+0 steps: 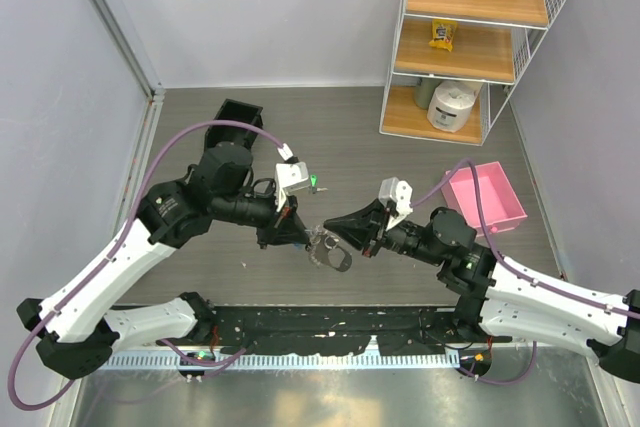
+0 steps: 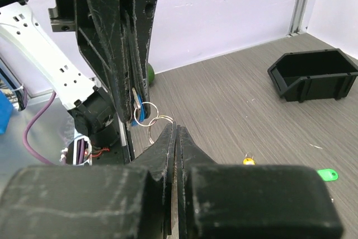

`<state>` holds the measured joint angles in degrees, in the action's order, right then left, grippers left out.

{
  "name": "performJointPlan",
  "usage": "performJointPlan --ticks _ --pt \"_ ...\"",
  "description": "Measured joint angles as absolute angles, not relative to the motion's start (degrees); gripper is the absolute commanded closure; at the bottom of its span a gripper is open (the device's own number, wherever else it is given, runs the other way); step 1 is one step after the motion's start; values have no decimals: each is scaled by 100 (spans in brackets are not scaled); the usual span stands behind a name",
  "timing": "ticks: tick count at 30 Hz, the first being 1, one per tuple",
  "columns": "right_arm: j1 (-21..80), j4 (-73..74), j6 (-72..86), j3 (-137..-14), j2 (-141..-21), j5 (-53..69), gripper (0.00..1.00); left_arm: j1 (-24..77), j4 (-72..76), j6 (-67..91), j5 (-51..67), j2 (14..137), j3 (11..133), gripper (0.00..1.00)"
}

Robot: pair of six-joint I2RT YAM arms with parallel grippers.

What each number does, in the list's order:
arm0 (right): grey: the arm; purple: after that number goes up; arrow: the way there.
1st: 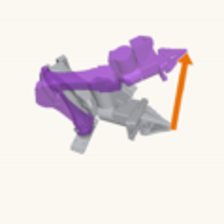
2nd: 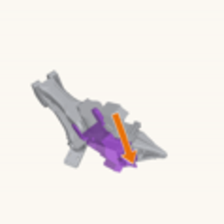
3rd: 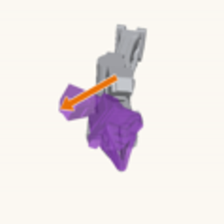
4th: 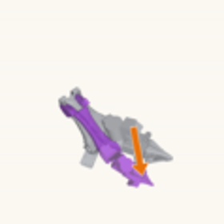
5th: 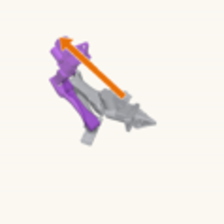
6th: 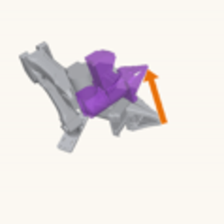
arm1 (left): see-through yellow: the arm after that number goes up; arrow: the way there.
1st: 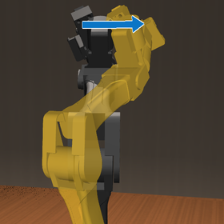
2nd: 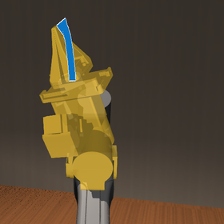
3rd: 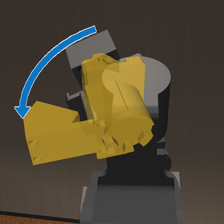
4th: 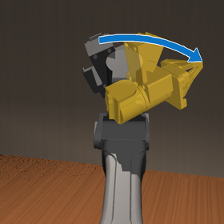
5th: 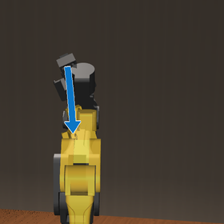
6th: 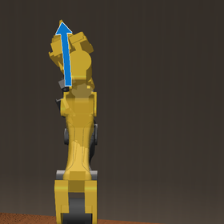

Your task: Remove the keys from the keyring

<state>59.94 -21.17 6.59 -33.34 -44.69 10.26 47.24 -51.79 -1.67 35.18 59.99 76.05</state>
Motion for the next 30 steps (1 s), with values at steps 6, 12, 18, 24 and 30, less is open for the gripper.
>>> performJointPlan --ticks 6,12,18,24,30 --pt "5994 -2187 1013 -3330 -4668 786 95 4731 -5131 -167 3441 6023 7518 100" --pt "6003 -2178 1389 -3330 -4842 292 95 4853 -5089 -172 3057 6158 7481 100" --pt "5999 -2176 1813 -3323 -5105 -154 95 5000 -5078 -180 2519 6388 7360 100" --pt "5994 -2093 2158 -3277 -5172 -508 95 5028 -4963 -204 2112 6466 7166 100" --pt "5983 -2097 2366 -3212 -4993 -709 76 5048 -4871 -220 2056 6420 7087 100"
